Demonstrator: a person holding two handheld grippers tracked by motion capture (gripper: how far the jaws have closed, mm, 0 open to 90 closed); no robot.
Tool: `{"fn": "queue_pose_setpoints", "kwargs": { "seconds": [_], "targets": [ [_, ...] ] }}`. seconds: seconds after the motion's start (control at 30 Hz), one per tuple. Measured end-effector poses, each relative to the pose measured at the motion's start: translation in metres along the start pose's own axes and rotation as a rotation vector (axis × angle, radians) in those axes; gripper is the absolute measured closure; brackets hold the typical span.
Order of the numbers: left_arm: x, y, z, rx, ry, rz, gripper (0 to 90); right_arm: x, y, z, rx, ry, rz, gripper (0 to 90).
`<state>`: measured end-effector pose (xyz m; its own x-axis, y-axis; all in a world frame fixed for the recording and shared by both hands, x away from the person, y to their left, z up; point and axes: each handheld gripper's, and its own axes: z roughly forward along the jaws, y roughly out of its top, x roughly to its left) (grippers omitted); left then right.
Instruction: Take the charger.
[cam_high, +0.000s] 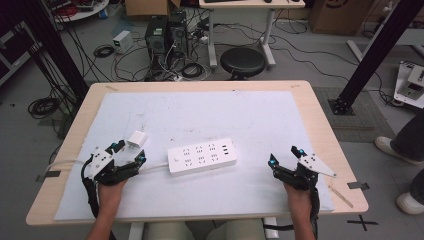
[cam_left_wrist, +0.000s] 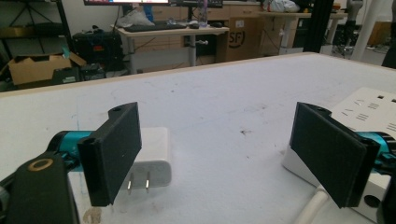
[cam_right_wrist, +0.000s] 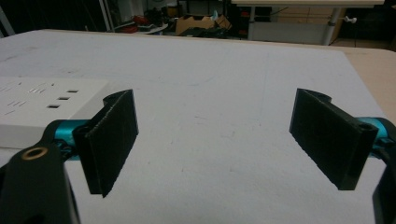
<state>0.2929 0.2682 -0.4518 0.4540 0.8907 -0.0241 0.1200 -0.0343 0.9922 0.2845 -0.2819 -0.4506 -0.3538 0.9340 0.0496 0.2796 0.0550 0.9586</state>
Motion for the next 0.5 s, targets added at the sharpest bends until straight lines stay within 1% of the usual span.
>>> {"fn": "queue_pose_setpoints", "kwargs": {
  "seconds": [0.03, 0.13, 0.17, 0.2, 0.23, 0.27, 0.37, 0.47, 0.5],
  "targets": [
    [0.0, 0.002, 0.0, -0.001, -0.011, -0.002, 16.5, 0.0, 0.0, 0.0, 0.005, 0.002, 0.006, 15.8],
    [0.004, 0.012, 0.001, 0.0, -0.048, 0.02, 16.5, 0.0, 0.0, 0.001, 0.006, 0.003, -0.001, 15.8],
    [0.006, 0.018, 0.002, 0.008, -0.071, 0.03, 16.5, -0.001, 0.0, 0.001, 0.006, 0.004, -0.005, 15.8],
    [0.008, 0.023, 0.003, 0.007, -0.091, 0.031, 16.5, 0.0, 0.0, 0.001, 0.008, 0.006, -0.003, 15.8],
    [0.008, 0.023, 0.003, 0.007, -0.091, 0.031, 16.5, 0.0, 0.0, 0.001, 0.008, 0.006, -0.003, 15.8],
    [0.013, 0.032, 0.005, 0.02, -0.124, 0.041, 16.5, 0.0, 0.0, 0.001, 0.01, 0.005, -0.004, 15.8],
    [0.022, 0.046, 0.009, 0.039, -0.166, 0.073, 16.5, 0.0, 0.001, 0.001, 0.012, 0.002, -0.003, 15.8],
    [0.03, 0.062, 0.013, 0.049, -0.204, 0.09, 16.5, 0.0, 0.001, 0.002, 0.017, 0.003, -0.007, 15.8],
    [0.032, 0.067, 0.014, 0.056, -0.22, 0.1, 16.5, 0.0, 0.001, 0.002, 0.025, 0.004, 0.002, 15.8]
  ]
}}
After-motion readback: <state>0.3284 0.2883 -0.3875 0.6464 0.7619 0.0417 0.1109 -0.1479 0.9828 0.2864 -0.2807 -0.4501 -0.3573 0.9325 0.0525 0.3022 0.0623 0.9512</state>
